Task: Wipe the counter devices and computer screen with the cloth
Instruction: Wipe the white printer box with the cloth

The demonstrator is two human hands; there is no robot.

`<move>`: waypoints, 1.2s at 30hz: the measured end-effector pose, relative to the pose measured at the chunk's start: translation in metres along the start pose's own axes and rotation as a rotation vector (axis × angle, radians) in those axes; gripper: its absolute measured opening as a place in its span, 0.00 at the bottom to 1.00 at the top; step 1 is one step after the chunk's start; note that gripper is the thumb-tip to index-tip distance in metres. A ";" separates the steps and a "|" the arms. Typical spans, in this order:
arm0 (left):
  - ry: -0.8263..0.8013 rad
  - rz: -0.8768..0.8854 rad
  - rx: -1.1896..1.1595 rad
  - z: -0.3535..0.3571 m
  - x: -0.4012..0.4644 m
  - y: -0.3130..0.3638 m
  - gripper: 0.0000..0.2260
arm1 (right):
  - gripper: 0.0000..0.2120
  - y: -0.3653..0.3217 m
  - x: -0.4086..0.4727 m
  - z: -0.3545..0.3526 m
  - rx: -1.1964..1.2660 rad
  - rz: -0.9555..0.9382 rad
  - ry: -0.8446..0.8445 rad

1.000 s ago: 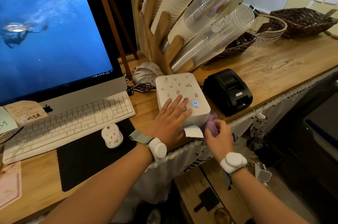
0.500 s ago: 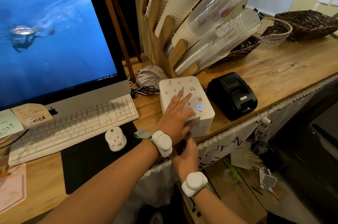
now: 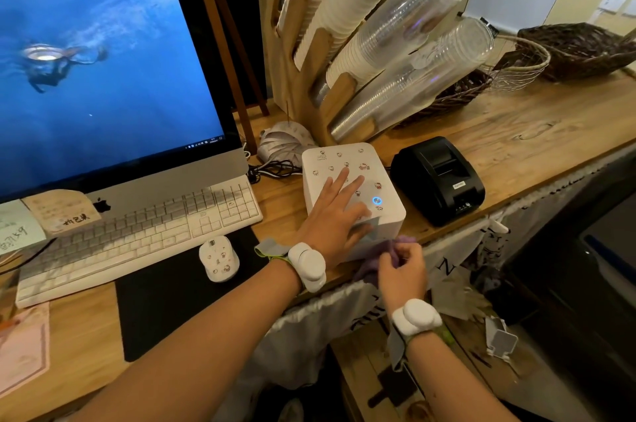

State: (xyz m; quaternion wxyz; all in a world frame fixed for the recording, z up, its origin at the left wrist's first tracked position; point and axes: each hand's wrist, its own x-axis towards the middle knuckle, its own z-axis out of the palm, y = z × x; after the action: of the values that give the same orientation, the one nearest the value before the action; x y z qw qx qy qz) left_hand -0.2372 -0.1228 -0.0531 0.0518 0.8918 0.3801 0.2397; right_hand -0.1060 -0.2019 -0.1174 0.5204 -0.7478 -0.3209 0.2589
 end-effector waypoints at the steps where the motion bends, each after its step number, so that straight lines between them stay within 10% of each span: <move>1: -0.002 0.002 -0.003 0.000 0.000 0.000 0.08 | 0.06 -0.001 -0.007 0.006 0.008 -0.005 -0.022; 10: -0.033 0.003 -0.007 0.000 0.000 -0.003 0.11 | 0.11 -0.011 -0.055 0.029 0.131 -0.028 -0.480; 19: -0.069 -0.291 -0.263 -0.009 -0.017 -0.004 0.35 | 0.09 -0.004 0.026 -0.046 -0.004 0.012 0.044; 26: 0.080 -0.919 -1.034 0.010 -0.025 -0.008 0.32 | 0.20 -0.030 0.069 -0.063 -0.195 -0.189 -0.246; 36: 0.124 -0.882 -1.284 0.007 -0.024 0.007 0.22 | 0.20 -0.041 0.090 -0.043 -0.357 -0.256 -0.386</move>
State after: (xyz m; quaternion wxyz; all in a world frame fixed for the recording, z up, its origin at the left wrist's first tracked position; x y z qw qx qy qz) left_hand -0.2438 -0.1444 -0.0666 0.6269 0.4387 0.4887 0.4193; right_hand -0.0245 -0.1506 -0.0700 0.3382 -0.7179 -0.5464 0.2678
